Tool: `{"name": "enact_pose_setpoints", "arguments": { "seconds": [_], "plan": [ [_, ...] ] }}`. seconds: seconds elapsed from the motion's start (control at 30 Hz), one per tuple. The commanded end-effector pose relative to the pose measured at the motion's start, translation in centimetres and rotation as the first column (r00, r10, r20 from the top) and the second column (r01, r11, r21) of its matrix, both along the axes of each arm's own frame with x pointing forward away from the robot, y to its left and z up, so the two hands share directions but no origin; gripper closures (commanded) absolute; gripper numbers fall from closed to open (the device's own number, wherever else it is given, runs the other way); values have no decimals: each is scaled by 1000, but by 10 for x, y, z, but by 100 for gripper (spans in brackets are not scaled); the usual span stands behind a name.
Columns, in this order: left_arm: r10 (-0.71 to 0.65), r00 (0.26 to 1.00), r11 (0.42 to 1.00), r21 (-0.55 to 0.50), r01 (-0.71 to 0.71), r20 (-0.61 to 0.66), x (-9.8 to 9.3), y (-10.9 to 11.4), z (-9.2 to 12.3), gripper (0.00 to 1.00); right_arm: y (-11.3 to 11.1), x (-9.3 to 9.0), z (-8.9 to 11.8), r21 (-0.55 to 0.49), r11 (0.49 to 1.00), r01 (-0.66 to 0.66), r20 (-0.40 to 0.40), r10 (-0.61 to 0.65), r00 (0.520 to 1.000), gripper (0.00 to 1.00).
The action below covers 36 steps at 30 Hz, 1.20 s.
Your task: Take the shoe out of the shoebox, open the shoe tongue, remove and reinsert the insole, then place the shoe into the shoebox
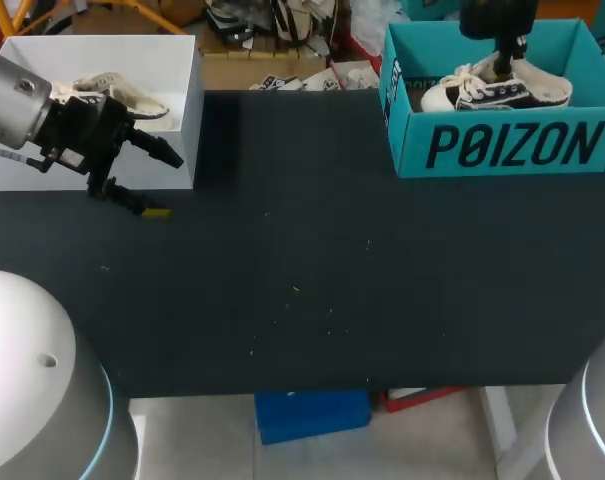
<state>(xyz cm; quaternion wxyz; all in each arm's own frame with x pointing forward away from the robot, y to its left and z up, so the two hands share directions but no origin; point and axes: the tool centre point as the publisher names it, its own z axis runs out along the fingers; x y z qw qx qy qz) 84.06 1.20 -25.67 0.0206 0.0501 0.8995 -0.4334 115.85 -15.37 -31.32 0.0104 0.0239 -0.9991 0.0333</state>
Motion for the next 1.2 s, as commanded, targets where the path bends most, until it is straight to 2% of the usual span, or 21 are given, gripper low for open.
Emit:
{"name": "enact_pose_setpoints", "arguments": {
  "seconds": [0.03,0.5,1.0,1.1,1.13,1.17,1.2],
  "plan": [
    [0,1000,1000,4,0,-1,-1,0,0,0,-2,3,-11,10,1000,6,-11,-6,1000,100],
    [0,1000,1000,4,0,-1,-1,0,0,0,5,0,-42,36,999,9,-28,-8,1000,100],
    [0,1000,1000,4,0,-1,-1,0,0,0,3,-4,-59,43,999,9,-64,-6,998,100],
    [0,1000,1000,4,0,-1,-1,0,0,0,2,-4,-61,44,999,8,-70,-4,998,92],
    [0,1000,1000,4,0,-1,-1,0,0,0,3,-4,-63,44,999,7,-71,-4,997,84],
    [0,1000,1000,4,0,-1,-1,0,0,0,3,-3,-64,44,999,7,-72,-3,997,71],
    [0,1000,1000,4,0,-1,-1,0,0,0,3,-2,-64,44,999,6,-72,-3,997,64]
  ]
}}
